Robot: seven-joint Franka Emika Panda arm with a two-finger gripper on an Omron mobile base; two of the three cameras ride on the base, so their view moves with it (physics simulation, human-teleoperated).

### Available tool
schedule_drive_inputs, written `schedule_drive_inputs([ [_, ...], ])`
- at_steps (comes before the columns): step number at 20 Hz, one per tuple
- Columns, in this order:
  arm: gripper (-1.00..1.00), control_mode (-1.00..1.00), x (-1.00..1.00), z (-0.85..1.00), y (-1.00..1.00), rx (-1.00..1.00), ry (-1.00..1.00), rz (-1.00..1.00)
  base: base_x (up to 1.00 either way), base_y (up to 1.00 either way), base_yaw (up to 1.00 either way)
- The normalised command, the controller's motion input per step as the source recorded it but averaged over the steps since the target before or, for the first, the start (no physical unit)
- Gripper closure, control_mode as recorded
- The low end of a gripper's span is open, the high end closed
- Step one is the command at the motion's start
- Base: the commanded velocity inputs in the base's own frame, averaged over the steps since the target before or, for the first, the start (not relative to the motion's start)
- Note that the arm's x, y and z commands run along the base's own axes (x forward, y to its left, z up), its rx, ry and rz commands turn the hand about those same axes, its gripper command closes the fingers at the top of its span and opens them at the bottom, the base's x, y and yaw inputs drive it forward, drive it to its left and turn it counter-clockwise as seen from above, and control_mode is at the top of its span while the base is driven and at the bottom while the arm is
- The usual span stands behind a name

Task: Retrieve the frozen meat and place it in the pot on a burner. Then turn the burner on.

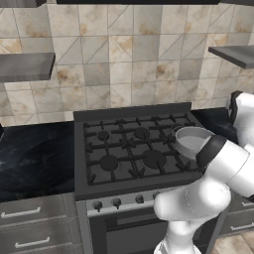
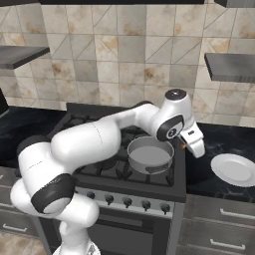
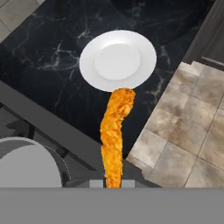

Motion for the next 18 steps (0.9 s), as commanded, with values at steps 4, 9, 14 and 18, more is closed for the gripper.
schedule_drive_inputs([
  [4, 1.0, -1.0, -0.21, 0.1, 0.58, 0.0, 0.01, 0.06, 0.0, 0.0, 0.0],
  [9, 1.0, -1.0, -0.1, 0.0, 0.61, 0.0, 0.05, 0.15, 0.0, 0.0, 0.0],
  [14, 1.0, -1.0, 0.0, 0.0, 0.52, 0.04, 0.07, 0.23, 0.0, 0.0, 0.0],
  [18, 1.0, -1.0, 0.0, 0.01, 0.26, 0.03, 0.11, 0.27, 0.0, 0.0, 0.0],
])
